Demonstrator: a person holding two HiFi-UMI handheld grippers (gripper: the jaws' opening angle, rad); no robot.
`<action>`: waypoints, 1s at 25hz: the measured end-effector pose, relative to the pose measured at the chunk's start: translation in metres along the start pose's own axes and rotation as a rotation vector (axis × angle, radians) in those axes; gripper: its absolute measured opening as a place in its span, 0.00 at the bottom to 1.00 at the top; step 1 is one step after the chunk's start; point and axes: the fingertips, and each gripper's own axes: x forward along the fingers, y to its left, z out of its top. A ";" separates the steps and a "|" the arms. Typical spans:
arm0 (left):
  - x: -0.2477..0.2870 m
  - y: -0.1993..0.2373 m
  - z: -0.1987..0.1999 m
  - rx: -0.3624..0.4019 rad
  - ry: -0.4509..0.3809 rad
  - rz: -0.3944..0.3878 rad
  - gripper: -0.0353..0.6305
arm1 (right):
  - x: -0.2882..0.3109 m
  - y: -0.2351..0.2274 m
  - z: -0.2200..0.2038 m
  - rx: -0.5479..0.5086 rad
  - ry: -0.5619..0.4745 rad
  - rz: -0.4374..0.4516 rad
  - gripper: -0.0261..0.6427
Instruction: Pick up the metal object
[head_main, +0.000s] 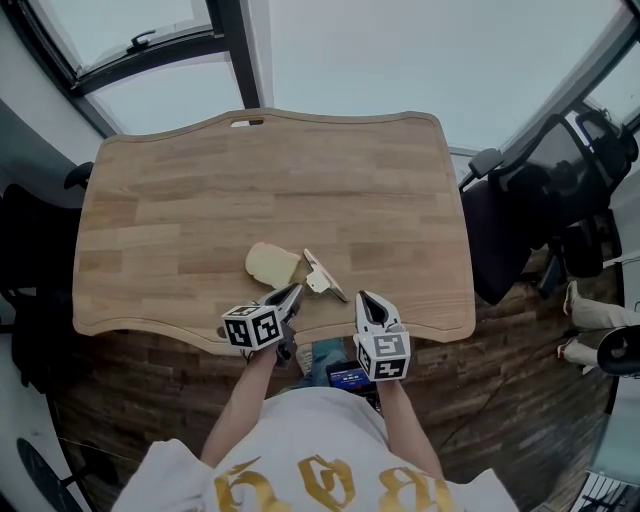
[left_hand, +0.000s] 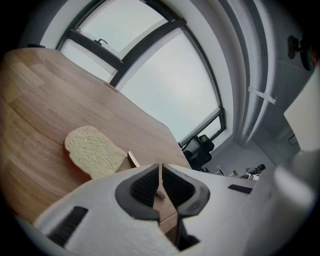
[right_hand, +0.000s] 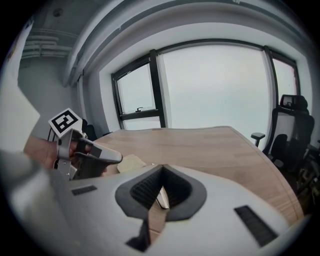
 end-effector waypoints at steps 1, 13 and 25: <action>0.003 0.002 -0.002 -0.015 0.003 -0.001 0.08 | 0.001 -0.002 -0.001 0.002 0.005 0.000 0.06; 0.035 0.025 -0.024 -0.174 0.065 0.008 0.22 | 0.017 -0.018 -0.016 0.021 0.070 0.002 0.06; 0.061 0.030 -0.045 -0.264 0.134 0.000 0.26 | 0.029 -0.036 -0.032 0.053 0.116 -0.012 0.06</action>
